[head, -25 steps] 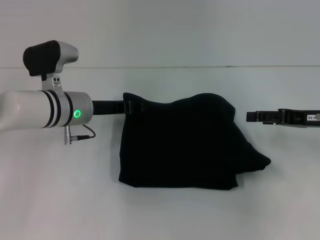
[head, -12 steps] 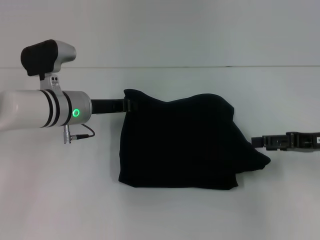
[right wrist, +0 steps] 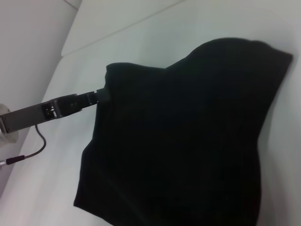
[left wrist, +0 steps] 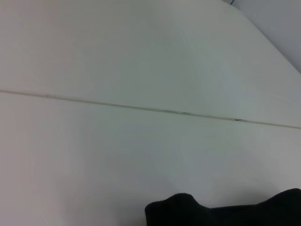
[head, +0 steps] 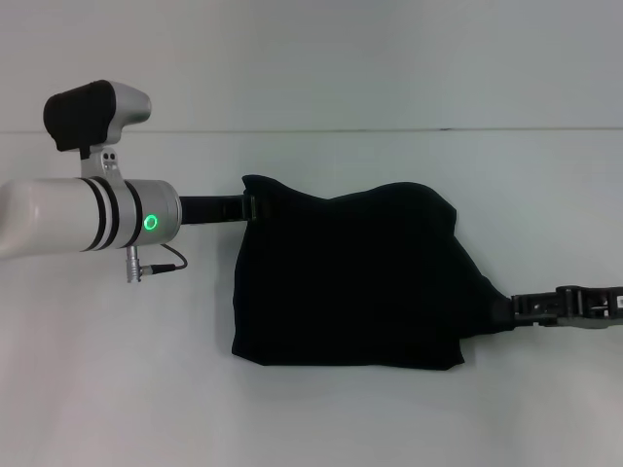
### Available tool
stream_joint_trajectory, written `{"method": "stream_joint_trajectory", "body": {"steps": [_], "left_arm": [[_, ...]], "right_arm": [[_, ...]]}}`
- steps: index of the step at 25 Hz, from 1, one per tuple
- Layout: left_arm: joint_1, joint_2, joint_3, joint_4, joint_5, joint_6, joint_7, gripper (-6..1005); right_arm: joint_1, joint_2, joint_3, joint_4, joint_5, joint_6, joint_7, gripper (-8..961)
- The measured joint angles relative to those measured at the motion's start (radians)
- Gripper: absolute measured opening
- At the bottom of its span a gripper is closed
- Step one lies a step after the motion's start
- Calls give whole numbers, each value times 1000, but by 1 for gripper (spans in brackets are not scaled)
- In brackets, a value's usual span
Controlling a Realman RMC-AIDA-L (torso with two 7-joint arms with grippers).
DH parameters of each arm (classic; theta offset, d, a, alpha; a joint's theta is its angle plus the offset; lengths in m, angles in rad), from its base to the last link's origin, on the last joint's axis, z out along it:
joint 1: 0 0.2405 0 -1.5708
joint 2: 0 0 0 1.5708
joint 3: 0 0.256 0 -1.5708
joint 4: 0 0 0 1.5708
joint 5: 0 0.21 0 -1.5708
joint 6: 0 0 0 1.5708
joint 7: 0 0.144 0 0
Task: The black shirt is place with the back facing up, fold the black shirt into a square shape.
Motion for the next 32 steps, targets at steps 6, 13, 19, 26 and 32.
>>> {"method": "stream_joint_trajectory", "body": {"steps": [6, 13, 19, 26, 32], "left_arm": [[0, 0, 0, 0, 0, 0, 2, 44], [1, 0, 0, 0, 1, 0, 2, 46], [3, 5, 0, 0, 1, 0, -2, 47], [3, 6, 2, 0, 2, 0, -3, 49], [7, 8, 1, 5, 4, 1, -2, 50]], "right_arm": [[8, 9, 2, 9, -1, 7, 0, 546], [3, 11, 1, 10, 2, 1, -12, 398], [-9, 11, 1, 10, -2, 5, -13, 180], [-10, 11, 2, 10, -2, 9, -14, 50], [-11, 11, 3, 6, -1, 35, -14, 49]]}}
